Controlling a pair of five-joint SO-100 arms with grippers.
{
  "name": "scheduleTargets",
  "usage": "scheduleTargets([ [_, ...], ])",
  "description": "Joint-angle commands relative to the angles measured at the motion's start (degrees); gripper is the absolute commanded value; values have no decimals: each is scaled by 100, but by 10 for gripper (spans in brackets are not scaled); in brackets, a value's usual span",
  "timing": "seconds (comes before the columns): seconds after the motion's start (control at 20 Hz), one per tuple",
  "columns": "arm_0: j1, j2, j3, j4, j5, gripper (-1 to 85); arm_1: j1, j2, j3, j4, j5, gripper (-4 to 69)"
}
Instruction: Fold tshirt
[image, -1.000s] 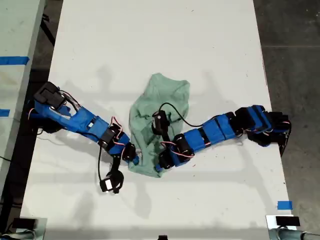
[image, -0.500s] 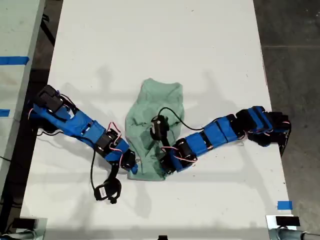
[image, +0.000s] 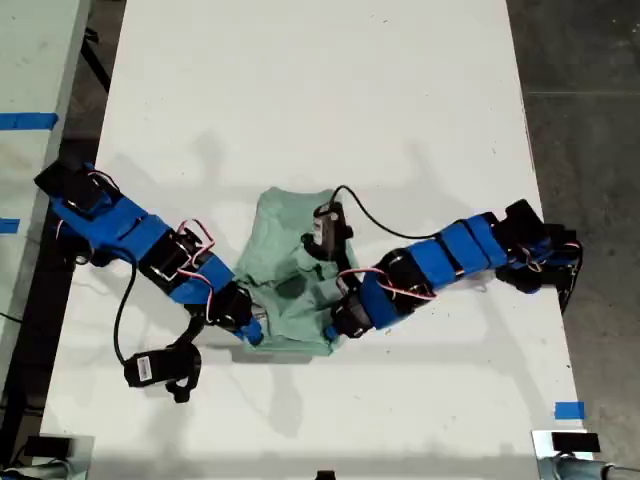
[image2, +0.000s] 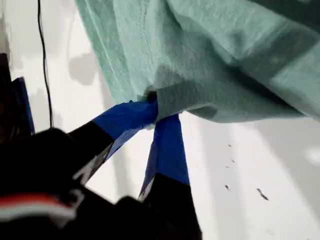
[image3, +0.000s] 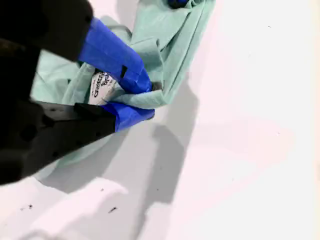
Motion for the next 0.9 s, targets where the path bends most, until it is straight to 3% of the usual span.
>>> scheduleTargets([
  [0.0,-1037,765,281,272,782,0,747,949,229,97,-562,-11],
  [0.3,-2839,1116,1415,70,2092,0,2145,1081,404,360,-1529,-12],
  [0.45,-3270,1125,1749,-70,2250,1,2522,1116,668,378,-1635,-15],
  [0.5,-3384,1151,1828,-70,2224,46,2654,1125,747,378,-1661,0],
  [0.6,-3753,1292,1960,-9,2276,259,3103,1187,879,615,-1564,302],
  [0.65,-4061,1406,2065,-9,2461,307,3410,1257,905,817,-1564,390],
  [0.7,-4386,1538,2109,114,2593,321,3727,1424,1028,896,-1723,425],
  [0.85,-5221,2109,2224,580,3006,336,4482,2127,1415,1055,-2320,417],
])
